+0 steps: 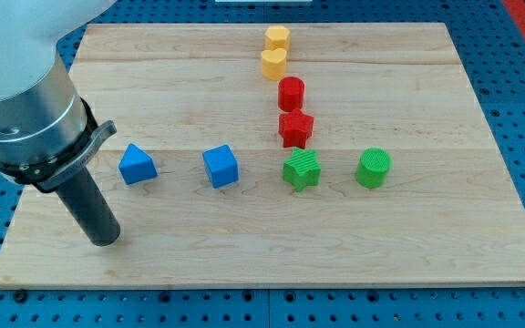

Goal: Push the green circle closer to the green star

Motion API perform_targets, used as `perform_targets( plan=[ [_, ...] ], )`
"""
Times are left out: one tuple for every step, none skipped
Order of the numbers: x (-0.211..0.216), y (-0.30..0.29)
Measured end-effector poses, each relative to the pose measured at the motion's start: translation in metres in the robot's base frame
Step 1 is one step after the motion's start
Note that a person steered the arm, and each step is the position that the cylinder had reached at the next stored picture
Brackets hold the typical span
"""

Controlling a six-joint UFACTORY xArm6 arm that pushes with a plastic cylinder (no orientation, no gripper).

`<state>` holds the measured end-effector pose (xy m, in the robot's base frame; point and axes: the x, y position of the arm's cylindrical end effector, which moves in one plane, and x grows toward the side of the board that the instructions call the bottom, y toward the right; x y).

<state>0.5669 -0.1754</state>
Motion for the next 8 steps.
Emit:
perform_targets(
  plan=[
    [0.0,0.0],
    [0.001,0.0],
    [0.001,0.0],
    [0.001,-0.001],
    [0.001,0.017],
    [0.005,0.058],
    [-0.001,0.069],
    [-0.008,0.117]
  ],
)
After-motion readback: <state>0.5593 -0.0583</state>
